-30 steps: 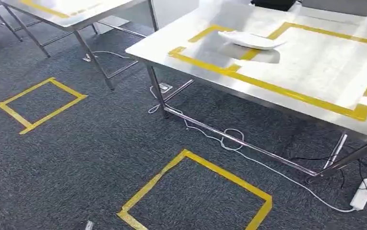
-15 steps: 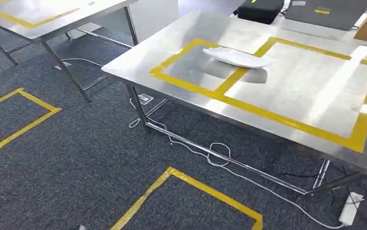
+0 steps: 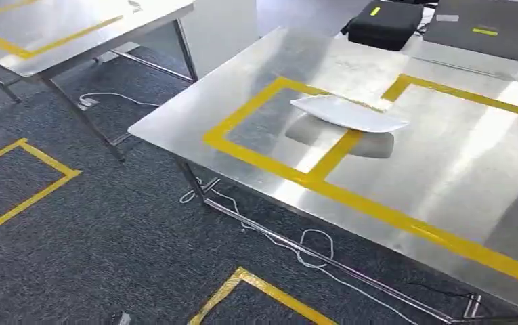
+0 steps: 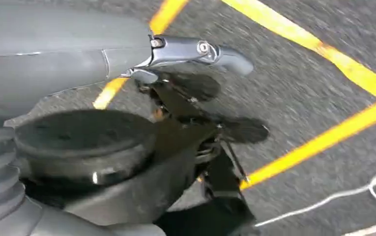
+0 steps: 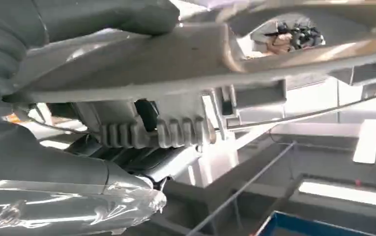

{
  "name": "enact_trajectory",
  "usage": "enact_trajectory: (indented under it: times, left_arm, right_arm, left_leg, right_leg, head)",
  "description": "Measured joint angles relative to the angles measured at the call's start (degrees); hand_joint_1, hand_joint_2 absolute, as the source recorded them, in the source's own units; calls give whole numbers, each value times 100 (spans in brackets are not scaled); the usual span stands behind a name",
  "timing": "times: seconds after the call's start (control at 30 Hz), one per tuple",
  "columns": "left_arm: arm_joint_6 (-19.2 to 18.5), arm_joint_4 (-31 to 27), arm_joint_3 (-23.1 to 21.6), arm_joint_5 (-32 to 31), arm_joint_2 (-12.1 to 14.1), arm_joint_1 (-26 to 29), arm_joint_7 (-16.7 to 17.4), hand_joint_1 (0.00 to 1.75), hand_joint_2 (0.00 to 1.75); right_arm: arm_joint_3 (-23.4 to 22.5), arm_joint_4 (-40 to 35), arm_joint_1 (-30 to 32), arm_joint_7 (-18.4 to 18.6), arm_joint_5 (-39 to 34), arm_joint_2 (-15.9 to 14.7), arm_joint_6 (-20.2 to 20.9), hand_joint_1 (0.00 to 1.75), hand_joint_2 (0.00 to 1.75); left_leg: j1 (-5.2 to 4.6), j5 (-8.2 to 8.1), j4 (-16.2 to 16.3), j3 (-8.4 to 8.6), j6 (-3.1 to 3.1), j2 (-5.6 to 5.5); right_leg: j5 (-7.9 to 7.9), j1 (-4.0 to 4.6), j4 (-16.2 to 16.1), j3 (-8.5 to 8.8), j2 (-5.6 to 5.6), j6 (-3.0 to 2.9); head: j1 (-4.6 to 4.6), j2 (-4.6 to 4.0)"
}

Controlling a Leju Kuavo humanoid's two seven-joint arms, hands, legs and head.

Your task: Take the parts from the cabinet and place them on the table.

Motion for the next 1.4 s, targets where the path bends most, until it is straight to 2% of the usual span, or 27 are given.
enact_trajectory:
  times: [0.03,0.07,0.17,0.2,0.23,0.27,0.3,0.33,0.4,0.47,0.5,0.57,0.63,0.67,0.7,0.77,0.8,0.83,0.87,1.0,1.03,1.1,1.17,1.23,1.3,1.33,1.4]
  left_arm:
    - [0,0,2,0,-13,-6,0,0,175]
    - [0,2,2,0,-17,2,2,0,175]
    - [0,2,2,-2,-24,46,4,0,175]
    - [0,2,2,-2,-22,51,4,0,175]
    - [2,2,2,-2,-17,57,4,0,175]
    - [11,2,4,2,-8,74,4,0,175]
    - [50,2,4,11,2,92,15,0,175]
    - [77,0,4,13,35,128,22,0,175]
    - [112,0,11,13,24,203,31,0,175]
    - [120,2,9,15,11,99,28,0,175]
    - [122,2,9,17,11,53,22,0,175]
    - [122,2,9,17,5,-14,22,0,175]
    - [138,2,9,15,-9,1,31,0,175]
    - [138,2,9,15,-13,7,24,0,175]
    - [136,2,9,15,-13,10,17,0,175]
    - [140,2,9,13,-13,11,17,0,175]
    - [140,2,9,13,-13,20,17,0,175]
    - [140,0,9,11,5,27,18,0,175]
    - [140,2,9,9,5,36,17,0,175]
    - [131,2,9,7,2,3,61,0,175]
    - [125,2,9,7,-4,-1,114,0,175]
    - [92,2,9,18,-13,-6,188,0,175]
    - [35,2,11,20,-22,-3,223,0,175]
    - [15,2,13,20,-26,-3,227,0,175]
    - [7,2,13,20,-26,-16,227,0,175]
    - [22,2,13,20,-26,-26,227,0,175]
    - [63,2,13,20,-28,-49,168,0,175]
  right_arm:
    - [4,2,-21,0,-2,-2,-2,175,175]
    - [4,0,-19,0,-2,-18,0,175,175]
    - [11,0,0,0,0,-17,0,175,175]
    - [15,0,-1,0,0,-17,0,175,175]
    - [20,0,0,0,0,-17,0,175,175]
    - [26,2,4,9,-4,-17,9,175,175]
    - [30,6,28,41,-17,-17,32,175,175]
    - [42,15,-3,68,-35,-17,70,175,175]
    - [76,17,-1,111,-88,-28,166,175,175]
    - [72,-7,60,125,-116,-81,199,175,175]
    - [63,-7,61,129,-116,-94,199,175,175]
    - [61,-7,45,129,-131,-111,199,175,175]
    - [59,-7,45,138,-131,-118,201,175,175]
    - [61,-5,55,138,-136,-118,203,175,175]
    - [59,-4,71,138,-133,-118,210,175,175]
    - [48,-4,100,144,-127,-118,234,175,175]
    - [42,-4,97,146,-127,-120,238,175,175]
    - [44,2,90,149,-127,-120,243,175,175]
    - [48,0,62,153,-112,-125,243,175,175]
    - [55,-4,60,155,-107,-131,232,175,175]
    - [63,-4,53,155,-98,-142,212,175,175]
    - [87,-2,54,186,-74,-171,153,175,175]
    - [112,4,57,254,-74,-179,76,175,175]
    - [131,4,58,300,-79,-208,33,175,175]
    - [157,4,57,310,-81,-240,17,175,175]
    - [166,4,58,315,-85,-251,15,175,175]
    - [186,4,66,326,-112,-267,-9,175,175]
  left_leg:
    - [58,63,560,-427,-88,3]
    - [118,-137,916,-803,-133,5]
    - [199,-1107,983,-1521,-178,12]
    - [200,-1205,802,-1650,-182,12]
    - [191,-1051,505,-1701,-166,12]
    - [170,-466,43,-1705,-122,12]
    - [176,521,-458,-1707,-85,-141]
    - [173,1275,-940,-1748,-37,-263]
    - [181,1447,-845,-1693,-87,-274]
    - [190,1222,-721,-1652,-57,-178]
    - [204,1144,-760,-1586,-32,-130]
    - [202,1001,-775,-1465,43,-26]
    - [193,845,-777,-1325,62,71]
    - [190,780,-777,-1252,68,105]
    - [184,718,-777,-1170,69,129]
    - [182,601,-777,-1001,56,185]
    - [182,548,-774,-931,34,214]
    - [128,505,-732,-875,5,229]
    - [124,467,-728,-842,-7,252]
    - [131,348,-692,-780,-98,351]
    - [156,154,-511,-841,-156,238]
    - [219,-417,440,-1225,-229,149]
    - [249,-629,1068,-1490,-244,142]
    - [260,-343,738,-1295,-225,141]
    - [261,132,-265,-747,-167,126]
    - [259,181,-583,-566,-137,83]
    - [249,174,-715,-568,-123,84]
  right_leg:
    - [-109,-4,-46,153,-1,-16]
    - [-213,-12,-102,326,2,-24]
    - [-538,-73,-269,908,42,6]
    - [-666,-100,-335,1140,55,36]
    - [-761,-125,-395,1356,56,73]
    - [-869,-132,-467,1565,58,79]
    - [-982,-142,-523,1669,126,112]
    - [-1091,-145,-465,1787,171,154]
    - [-1350,-133,-543,1931,295,224]
    - [-1434,-145,-761,2135,412,287]
    - [-1510,-150,-704,2194,270,306]
    - [-1893,-86,231,1652,63,301]
    - [-2148,-20,1303,903,41,261]
    - [-2024,0,1480,652,41,255]
    - [-1720,6,1371,509,40,263]
    - [-874,-12,602,497,-53,311]
    - [-504,-23,182,499,-234,340]
    - [-436,-7,77,454,-489,367]
    - [-443,-3,12,516,-369,289]
    - [-411,-32,3,585,-233,122]
    - [-390,-44,3,578,-209,92]
    - [-372,-51,6,554,-148,71]
    - [-360,-52,8,531,-104,82]
    - [-349,-54,8,526,-66,99]
    - [-336,-56,7,529,-36,122]
    - [-331,-50,10,515,-30,145]
    - [-317,-32,21,458,-13,218]
  head:
    - [-35,9]
    - [-26,7]
    - [-26,7]
    - [-37,7]
    - [-32,7]
    - [-41,7]
    - [-50,6]
    - [-48,4]
    - [-37,7]
    - [-50,7]
    - [-26,7]
    - [0,7]
    - [11,7]
    - [16,7]
    - [16,7]
    - [24,7]
    - [35,7]
    - [35,7]
    - [25,7]
    - [-4,7]
    - [-35,7]
    - [-39,7]
    - [-39,7]
    - [-39,7]
    - [-39,7]
    - [-39,7]
    - [-22,7]
